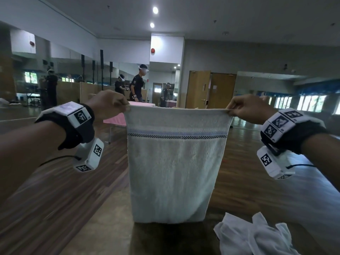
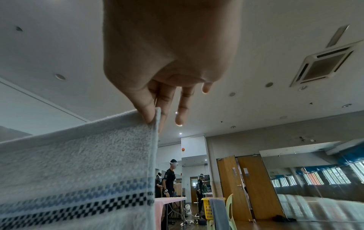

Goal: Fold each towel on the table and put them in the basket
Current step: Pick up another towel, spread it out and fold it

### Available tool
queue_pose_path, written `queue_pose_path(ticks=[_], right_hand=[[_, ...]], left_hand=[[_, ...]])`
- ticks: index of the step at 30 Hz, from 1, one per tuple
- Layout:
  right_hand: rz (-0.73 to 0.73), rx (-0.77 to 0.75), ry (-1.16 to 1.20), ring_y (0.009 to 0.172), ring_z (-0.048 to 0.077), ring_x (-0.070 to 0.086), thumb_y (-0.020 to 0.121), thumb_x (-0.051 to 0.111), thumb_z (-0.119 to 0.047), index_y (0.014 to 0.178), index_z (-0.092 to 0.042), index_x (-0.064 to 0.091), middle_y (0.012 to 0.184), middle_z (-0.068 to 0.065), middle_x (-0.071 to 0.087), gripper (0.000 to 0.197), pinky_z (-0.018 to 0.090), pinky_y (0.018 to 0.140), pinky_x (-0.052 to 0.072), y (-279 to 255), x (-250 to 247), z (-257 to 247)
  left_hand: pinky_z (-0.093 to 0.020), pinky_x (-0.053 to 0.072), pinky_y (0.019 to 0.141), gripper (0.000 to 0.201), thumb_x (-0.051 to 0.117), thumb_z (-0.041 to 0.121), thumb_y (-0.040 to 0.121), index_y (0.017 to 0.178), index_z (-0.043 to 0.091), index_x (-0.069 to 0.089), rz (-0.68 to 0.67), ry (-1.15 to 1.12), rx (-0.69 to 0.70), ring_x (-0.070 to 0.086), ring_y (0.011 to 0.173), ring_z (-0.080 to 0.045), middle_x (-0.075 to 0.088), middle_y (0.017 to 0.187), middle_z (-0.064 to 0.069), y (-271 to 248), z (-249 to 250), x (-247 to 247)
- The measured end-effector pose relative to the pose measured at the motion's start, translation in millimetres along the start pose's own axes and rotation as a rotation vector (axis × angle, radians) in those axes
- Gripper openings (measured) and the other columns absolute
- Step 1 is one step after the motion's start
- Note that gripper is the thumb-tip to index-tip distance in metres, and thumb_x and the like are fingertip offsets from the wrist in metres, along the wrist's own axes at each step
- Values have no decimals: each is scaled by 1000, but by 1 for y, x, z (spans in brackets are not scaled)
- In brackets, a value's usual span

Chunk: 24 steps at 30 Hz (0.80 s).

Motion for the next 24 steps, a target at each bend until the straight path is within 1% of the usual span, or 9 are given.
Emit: queue_pose_path(ticks=[3,7,9,12,15,19,21,22,24], right_hand=[[-103,11,105,90,16,57,82,66,-16,71,-35,58,81,-14,61,24,54,98,37,-5,13,4],[-314,39,128,85,7,55,83,65,-17,77,-29,62,82,-14,62,14,55,102,34,-35,58,18],[-453,45,126,83,1,54,83,64,-17,77,-31,62,84,-14,63,15,46,97,36,-62,92,26],[-614,50,116,79,-4,57,81,65,-19,72,-37,61,84,-15,66,20,30,82,43,-109,147,40],[-749,93,85,79,-7,56,83,62,-24,79,-35,61,86,-19,65,12,24,84,43,-155,196,49],[-842,118,126,79,-9,52,88,59,-21,82,-31,59,90,-14,63,12,8,72,37,-191,248,56],[-830,145,149,80,-7,55,85,58,-28,77,-36,59,87,-16,65,11,14,81,41,-197,273,67],[-826,154,150,82,-5,57,83,58,-32,75,-37,59,86,-17,66,9,24,87,44,-199,286,73],[-842,164,162,86,4,60,83,60,-27,75,-38,57,87,-14,68,14,33,89,45,-197,306,79]], left_hand=[[-29,49,74,12,65,17,86,94,9,67,-69,-22,-15,62,87,-21,66,94,-6,-5,-9,12],[-24,46,70,7,61,25,89,82,26,61,-336,42,-32,58,81,-12,63,90,3,-33,-25,50],[-24,46,72,10,60,28,89,79,29,59,-483,93,-31,57,79,-9,61,86,8,-58,-34,79],[-12,38,65,9,59,30,91,82,28,58,-687,122,-33,53,75,-5,59,83,12,-104,-44,129],[-19,42,75,8,56,33,92,89,29,62,-847,127,-62,56,83,-6,62,89,14,-146,-56,177],[-23,40,77,18,54,34,92,94,22,67,-926,199,-63,58,90,-7,66,97,12,-180,-75,230],[-22,36,74,18,53,32,93,94,21,67,-957,212,-59,59,94,-9,67,98,11,-188,-82,252],[-21,34,73,17,53,29,93,95,20,67,-963,208,-57,60,94,-10,68,99,9,-189,-86,261],[-21,32,73,16,52,25,93,95,18,67,-948,206,-65,60,93,-11,68,98,7,-187,-97,281]])
Point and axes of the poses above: each hand's wrist, its own y-axis towards the middle knuckle, its own x-axis out of the palm, z = x × y, the point moved 2 cm from there along y, towards the middle knuckle
